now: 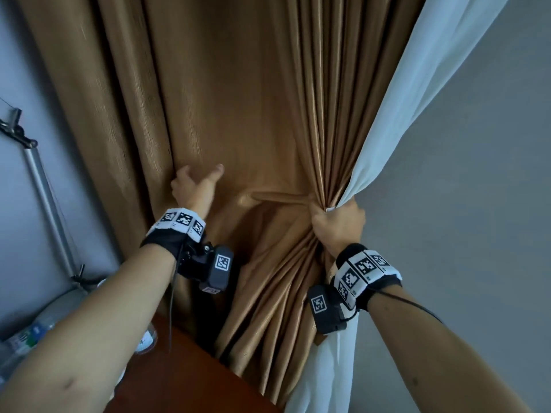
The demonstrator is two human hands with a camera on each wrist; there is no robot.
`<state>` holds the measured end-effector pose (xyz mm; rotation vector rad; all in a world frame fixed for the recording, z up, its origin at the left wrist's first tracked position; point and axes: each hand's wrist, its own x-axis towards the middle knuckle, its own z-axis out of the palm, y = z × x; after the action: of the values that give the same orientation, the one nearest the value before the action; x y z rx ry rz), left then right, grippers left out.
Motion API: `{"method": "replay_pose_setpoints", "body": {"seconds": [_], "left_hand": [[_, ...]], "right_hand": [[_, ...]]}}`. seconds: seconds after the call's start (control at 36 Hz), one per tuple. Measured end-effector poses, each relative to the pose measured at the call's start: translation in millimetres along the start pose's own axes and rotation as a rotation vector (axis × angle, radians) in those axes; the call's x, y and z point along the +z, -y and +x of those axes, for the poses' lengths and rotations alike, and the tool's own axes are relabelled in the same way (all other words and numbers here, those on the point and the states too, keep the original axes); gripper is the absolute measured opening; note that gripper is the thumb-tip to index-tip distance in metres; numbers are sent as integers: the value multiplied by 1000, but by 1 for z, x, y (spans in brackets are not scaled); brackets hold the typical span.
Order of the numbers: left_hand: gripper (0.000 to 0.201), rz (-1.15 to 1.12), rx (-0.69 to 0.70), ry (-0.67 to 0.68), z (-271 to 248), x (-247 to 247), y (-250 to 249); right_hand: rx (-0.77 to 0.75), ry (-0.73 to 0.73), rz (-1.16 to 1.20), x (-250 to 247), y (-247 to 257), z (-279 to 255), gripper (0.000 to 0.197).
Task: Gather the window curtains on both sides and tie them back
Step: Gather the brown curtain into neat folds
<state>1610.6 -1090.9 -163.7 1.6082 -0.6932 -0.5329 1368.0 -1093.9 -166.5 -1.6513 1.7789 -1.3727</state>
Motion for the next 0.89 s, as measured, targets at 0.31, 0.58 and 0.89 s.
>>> {"method": "replay_pose_setpoints", "body": {"seconds": [0.31,0.58,0.89], "left_hand": [[90,-379,-136,334,20,34,-17],[46,-204,70,555,-35,57,-21],[20,200,171,470,-75,64,-15]], "right_hand": [[-8,16,-9,9,-2,11,49],[-18,-15,-26,9,5,13,45],[15,59,-39,8,13,6,52]]}}
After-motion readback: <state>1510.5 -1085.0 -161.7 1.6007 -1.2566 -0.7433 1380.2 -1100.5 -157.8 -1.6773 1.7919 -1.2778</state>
